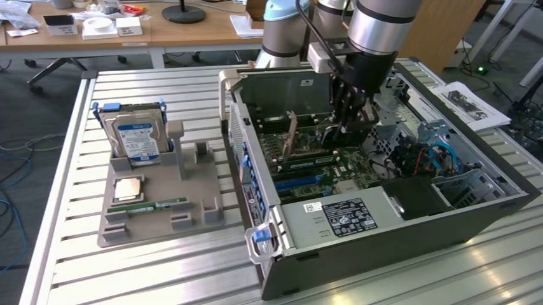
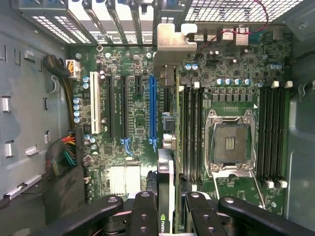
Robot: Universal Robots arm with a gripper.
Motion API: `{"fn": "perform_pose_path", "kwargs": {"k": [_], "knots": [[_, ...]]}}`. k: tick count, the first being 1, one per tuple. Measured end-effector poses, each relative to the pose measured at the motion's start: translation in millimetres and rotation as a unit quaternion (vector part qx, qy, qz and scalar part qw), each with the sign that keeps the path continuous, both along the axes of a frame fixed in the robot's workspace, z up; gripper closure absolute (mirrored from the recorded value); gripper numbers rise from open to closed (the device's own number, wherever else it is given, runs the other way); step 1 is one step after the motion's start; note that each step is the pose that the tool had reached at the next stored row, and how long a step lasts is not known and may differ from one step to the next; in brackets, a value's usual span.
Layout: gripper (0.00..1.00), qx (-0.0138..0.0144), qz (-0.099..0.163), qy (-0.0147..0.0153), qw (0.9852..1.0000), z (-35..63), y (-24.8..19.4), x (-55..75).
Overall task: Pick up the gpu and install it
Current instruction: 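Insert the gpu into the slot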
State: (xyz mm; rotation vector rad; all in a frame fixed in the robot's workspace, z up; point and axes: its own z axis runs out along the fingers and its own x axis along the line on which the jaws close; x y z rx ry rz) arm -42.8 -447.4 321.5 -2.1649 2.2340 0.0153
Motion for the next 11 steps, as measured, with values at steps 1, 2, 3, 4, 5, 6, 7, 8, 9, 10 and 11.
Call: {"fn": "perform_pose_path", "kwargs": {"k": [1,2,3,4,5,6,7,8,9,10,11], "knots": [[0.73,0.0000,0.000,-0.0001,1.0000,-1.0,-0.2,-0.2],[0.73,-0.0001,0.000,-0.0001,1.0000,-2.3,-0.4,-0.4],[0.73,0.0000,0.000,-0.0003,1.0000,-3.8,-0.6,-0.8],[0.73,-0.0001,0.000,-0.0003,1.0000,-5.3,-0.7,-1.1],[0.73,-0.0001,0.000,-0.0004,1.0000,-6.5,-0.8,-1.3],[0.73,0.0000,0.000,-0.0005,1.0000,-7.7,-1.0,-1.6],[0.73,-0.0001,0.000,-0.0005,1.0000,-8.8,-1.1,-2.0],[0.73,-0.0001,0.000,-0.0005,1.0000,-9.7,-1.2,-2.2],[0.73,0.0000,0.000,-0.0006,1.0000,-10.6,-1.3,-2.5],[0.73,0.0000,0.000,-0.0006,1.0000,-11.5,-1.4,-2.8],[0.73,-0.0001,0.000,-0.0006,1.0000,-12.1,-1.5,-3.1]]}}
